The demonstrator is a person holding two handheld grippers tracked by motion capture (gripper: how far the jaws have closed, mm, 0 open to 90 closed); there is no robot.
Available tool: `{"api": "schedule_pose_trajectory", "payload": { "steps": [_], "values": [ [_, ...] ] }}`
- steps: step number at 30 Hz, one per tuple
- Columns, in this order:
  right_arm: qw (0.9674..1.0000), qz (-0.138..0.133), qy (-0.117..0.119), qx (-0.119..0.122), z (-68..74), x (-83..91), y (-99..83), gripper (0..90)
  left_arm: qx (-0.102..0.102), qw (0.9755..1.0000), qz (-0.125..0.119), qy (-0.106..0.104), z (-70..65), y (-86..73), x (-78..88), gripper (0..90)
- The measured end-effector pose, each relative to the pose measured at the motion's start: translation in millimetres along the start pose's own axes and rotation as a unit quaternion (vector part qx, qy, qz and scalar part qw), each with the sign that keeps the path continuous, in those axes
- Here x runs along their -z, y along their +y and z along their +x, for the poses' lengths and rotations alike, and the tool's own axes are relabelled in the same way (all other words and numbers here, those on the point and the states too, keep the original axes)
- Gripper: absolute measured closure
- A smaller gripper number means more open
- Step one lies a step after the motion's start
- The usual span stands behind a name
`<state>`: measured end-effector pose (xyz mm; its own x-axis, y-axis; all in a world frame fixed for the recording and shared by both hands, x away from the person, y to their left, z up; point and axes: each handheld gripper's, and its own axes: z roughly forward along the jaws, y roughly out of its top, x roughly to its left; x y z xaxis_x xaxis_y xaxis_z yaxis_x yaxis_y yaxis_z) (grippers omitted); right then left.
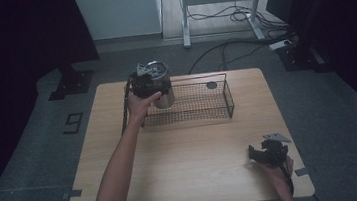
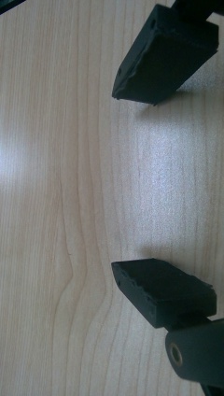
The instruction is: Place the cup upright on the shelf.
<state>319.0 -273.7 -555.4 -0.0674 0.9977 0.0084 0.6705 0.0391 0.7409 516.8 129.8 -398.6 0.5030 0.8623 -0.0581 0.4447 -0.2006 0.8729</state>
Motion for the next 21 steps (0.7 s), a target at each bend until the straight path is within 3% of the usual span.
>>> {"api": "schedule_pose_trajectory", "payload": {
  "steps": [21],
  "values": [
    [1.0, 0.0, -0.004, -0.003, -0.4, 0.1, 0.0, 14.4, 0.017, 0.9995, 0.018, 0.017, 9.5, -14.5, -31.4, 4.0]
  ]
}}
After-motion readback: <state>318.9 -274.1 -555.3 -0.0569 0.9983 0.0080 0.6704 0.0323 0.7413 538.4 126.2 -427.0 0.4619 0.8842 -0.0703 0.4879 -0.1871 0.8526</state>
